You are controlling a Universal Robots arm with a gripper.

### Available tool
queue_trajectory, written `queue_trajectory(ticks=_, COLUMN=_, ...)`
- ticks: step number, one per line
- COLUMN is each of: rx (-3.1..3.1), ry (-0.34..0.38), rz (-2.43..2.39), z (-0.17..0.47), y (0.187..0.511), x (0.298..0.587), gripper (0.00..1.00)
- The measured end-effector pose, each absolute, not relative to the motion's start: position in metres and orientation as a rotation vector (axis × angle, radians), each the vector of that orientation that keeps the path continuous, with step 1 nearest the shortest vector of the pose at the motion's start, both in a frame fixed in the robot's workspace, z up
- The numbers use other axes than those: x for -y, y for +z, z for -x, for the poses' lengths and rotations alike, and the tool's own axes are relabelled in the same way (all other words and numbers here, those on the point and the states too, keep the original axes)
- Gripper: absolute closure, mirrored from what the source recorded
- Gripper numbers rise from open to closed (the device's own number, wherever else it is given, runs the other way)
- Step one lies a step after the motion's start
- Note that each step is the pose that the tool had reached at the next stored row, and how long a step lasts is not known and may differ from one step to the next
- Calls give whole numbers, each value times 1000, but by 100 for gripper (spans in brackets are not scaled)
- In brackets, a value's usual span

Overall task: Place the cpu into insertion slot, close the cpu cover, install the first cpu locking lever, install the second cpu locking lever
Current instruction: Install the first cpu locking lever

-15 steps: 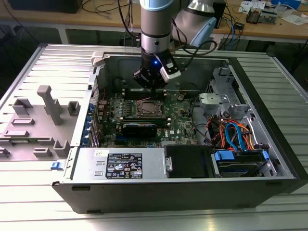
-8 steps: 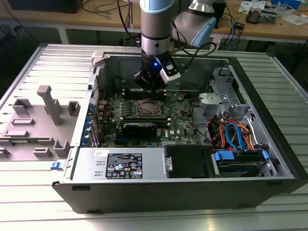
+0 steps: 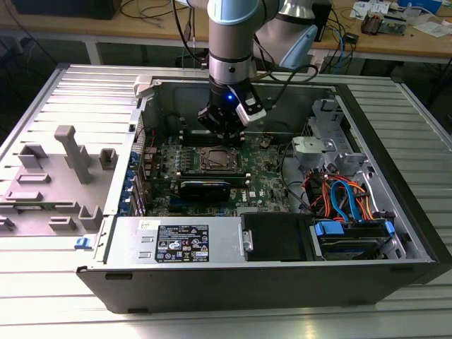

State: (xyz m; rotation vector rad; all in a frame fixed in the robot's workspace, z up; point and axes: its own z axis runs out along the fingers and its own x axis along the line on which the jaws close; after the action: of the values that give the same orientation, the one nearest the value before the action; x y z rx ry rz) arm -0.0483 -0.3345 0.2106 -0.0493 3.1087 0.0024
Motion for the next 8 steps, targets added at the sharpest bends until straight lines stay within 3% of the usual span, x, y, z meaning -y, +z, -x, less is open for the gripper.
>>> queue_trajectory(ticks=8, rx=-3109, ry=3, rz=49, z=48, y=209, x=334, gripper=89)
